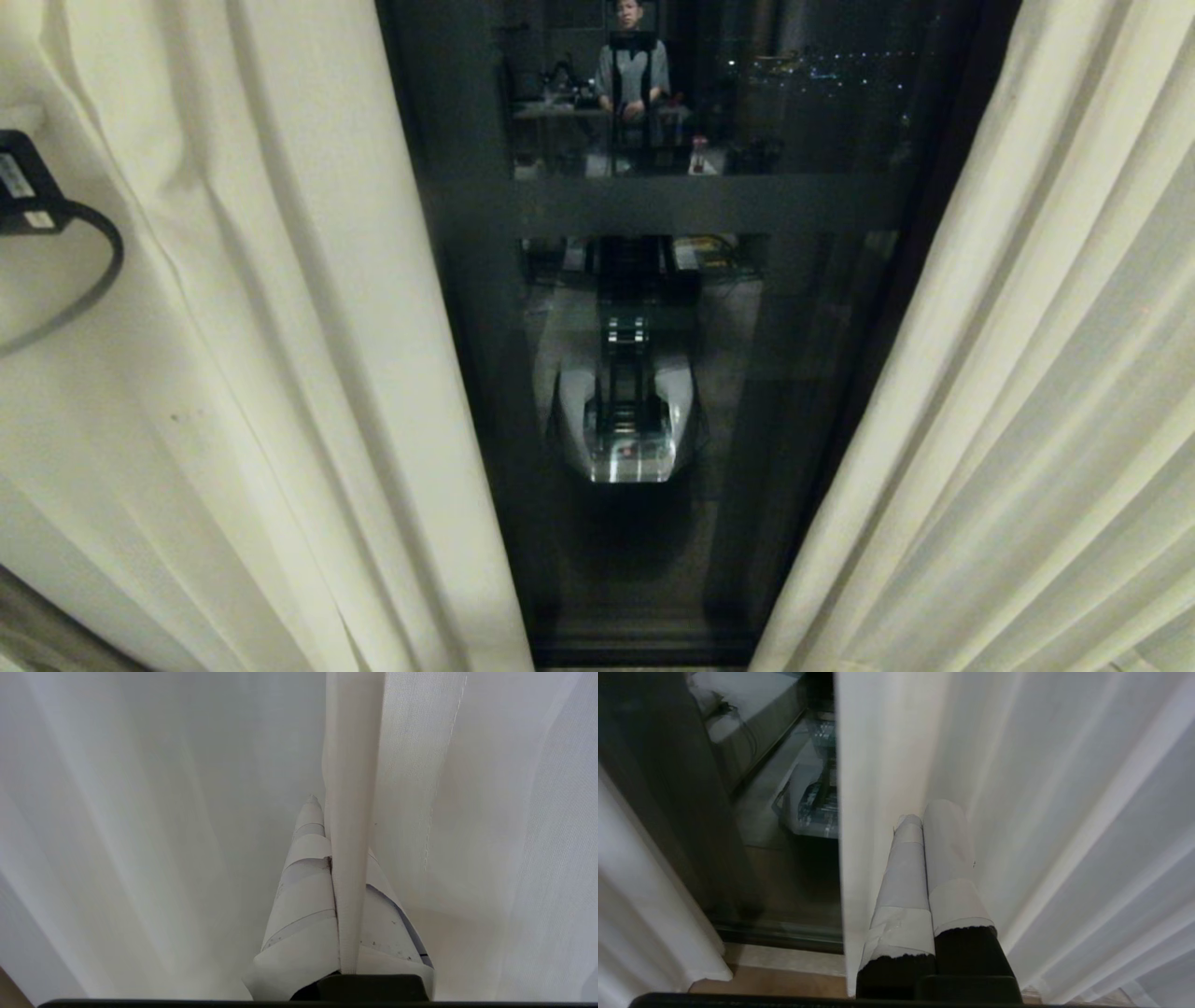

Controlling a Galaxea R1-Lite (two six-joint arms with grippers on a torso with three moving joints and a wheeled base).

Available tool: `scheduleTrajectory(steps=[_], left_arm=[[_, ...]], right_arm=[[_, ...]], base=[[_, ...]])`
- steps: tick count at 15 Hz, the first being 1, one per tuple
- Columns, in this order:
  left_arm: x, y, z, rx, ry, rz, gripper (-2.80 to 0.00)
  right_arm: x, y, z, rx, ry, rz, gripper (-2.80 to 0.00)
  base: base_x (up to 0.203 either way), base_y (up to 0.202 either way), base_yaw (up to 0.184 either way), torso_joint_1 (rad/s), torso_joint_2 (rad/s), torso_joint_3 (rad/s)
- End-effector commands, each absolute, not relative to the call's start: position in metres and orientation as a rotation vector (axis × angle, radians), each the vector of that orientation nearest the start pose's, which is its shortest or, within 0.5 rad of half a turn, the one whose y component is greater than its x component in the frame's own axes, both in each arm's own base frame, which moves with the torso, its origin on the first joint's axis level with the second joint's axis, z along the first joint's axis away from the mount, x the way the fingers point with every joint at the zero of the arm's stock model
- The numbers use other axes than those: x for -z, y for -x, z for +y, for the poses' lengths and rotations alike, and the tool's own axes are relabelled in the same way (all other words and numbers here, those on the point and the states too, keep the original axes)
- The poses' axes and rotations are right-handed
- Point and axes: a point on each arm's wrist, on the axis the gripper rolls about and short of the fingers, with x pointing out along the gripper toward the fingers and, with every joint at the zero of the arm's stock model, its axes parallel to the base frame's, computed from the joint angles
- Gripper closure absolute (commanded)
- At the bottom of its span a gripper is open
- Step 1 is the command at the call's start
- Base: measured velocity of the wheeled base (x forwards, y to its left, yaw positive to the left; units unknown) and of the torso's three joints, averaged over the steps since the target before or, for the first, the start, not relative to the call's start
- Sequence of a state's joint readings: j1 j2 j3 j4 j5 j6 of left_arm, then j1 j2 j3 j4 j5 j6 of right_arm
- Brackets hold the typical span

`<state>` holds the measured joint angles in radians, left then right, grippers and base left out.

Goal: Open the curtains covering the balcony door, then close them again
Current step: Pull the inner curtains open on both sides

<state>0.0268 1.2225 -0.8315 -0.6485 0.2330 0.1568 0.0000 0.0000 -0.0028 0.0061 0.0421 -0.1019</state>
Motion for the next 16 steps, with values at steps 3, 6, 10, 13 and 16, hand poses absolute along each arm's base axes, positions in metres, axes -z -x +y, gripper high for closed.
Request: scheduleTrajectory(steps=[3, 6, 10, 13, 16], left_arm=[[-0.3110, -0.1862, 0.0104, -0.281, -0.129, -0.237, 0.00], [-0.3094, -0.1863, 0.0104, -0.280, -0.128, -0.233, 0.00], [-0.3088, -0.1873, 0.0104, -0.280, -0.129, -0.229, 0.00], [-0.3087, -0.1873, 0.0104, -0.280, -0.128, -0.229, 0.00], [-0.3079, -0.1865, 0.0104, -0.280, -0.128, -0.228, 0.00]], right_arm=[[-0.0757, 0.0229, 0.0010, -0.043, 0.103, 0.002, 0.00], [-0.0756, 0.0229, 0.0010, -0.043, 0.103, 0.003, 0.00], [-0.0753, 0.0228, 0.0010, -0.043, 0.103, 0.004, 0.00], [-0.0757, 0.0229, 0.0010, -0.043, 0.103, 0.002, 0.00], [-0.0755, 0.0229, 0.0010, -0.043, 0.103, 0.004, 0.00]], base=[[0.000, 0.191, 0.001, 0.003, 0.01, 0.004], [0.000, 0.191, 0.001, 0.002, 0.00, 0.003], [0.000, 0.190, 0.000, 0.003, 0.00, 0.002], [0.000, 0.189, 0.000, 0.003, 0.00, 0.003], [0.000, 0.192, -0.001, 0.000, 0.00, 0.004]])
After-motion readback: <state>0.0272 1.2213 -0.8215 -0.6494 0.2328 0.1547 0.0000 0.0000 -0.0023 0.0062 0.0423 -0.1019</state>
